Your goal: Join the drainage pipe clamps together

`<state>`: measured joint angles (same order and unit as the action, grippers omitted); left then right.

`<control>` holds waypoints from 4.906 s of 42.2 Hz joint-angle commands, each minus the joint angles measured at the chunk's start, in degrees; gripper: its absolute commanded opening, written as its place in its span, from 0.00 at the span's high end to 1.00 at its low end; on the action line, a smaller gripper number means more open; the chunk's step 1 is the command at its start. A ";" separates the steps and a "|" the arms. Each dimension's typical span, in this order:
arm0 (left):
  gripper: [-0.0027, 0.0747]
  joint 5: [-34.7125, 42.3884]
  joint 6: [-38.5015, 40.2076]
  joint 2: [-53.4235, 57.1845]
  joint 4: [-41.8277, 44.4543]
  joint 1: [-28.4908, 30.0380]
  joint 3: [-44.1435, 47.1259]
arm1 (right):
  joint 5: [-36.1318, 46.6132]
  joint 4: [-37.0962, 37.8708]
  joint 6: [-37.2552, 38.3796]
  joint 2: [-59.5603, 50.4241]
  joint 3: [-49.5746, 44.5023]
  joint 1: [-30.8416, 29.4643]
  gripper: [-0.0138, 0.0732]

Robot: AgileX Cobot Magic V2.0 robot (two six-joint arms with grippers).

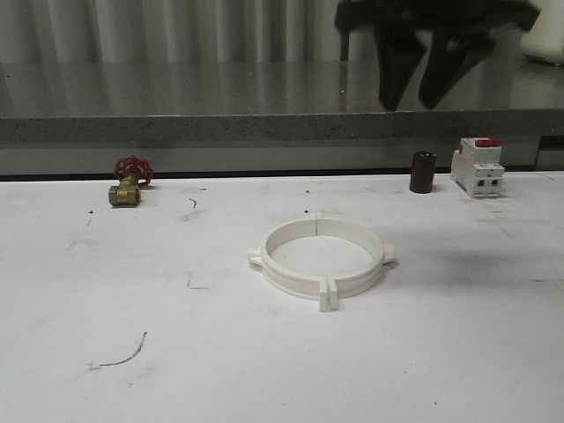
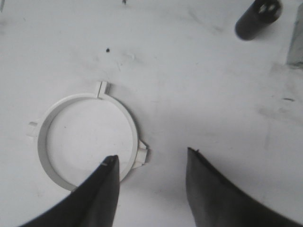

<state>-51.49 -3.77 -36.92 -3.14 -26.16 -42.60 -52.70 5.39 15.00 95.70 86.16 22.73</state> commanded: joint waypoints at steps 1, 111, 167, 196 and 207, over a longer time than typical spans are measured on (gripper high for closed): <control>0.50 3.63 0.69 0.09 -0.53 -0.41 -1.48 | 3.68 0.65 -1.38 -8.46 -0.86 -1.45 0.42; 0.99 4.66 0.69 1.41 0.10 -0.67 -0.92 | 15.77 -7.55 -13.36 -60.73 -47.16 -9.46 0.92; 0.99 50.84 0.44 37.85 0.95 25.37 44.18 | 15.72 -7.60 -13.36 -60.73 -47.16 -9.46 0.92; 0.99 51.49 3.77 37.85 3.14 25.37 44.18 | 15.71 -7.60 -13.36 -60.73 -47.16 -9.46 0.92; 0.99 51.49 3.77 37.85 3.14 25.91 44.18 | 15.71 -7.60 -13.36 -60.73 -47.16 -9.46 0.92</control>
<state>-5.11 -0.75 0.36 0.00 -0.65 0.26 -40.61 -2.57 1.73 35.03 37.47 13.60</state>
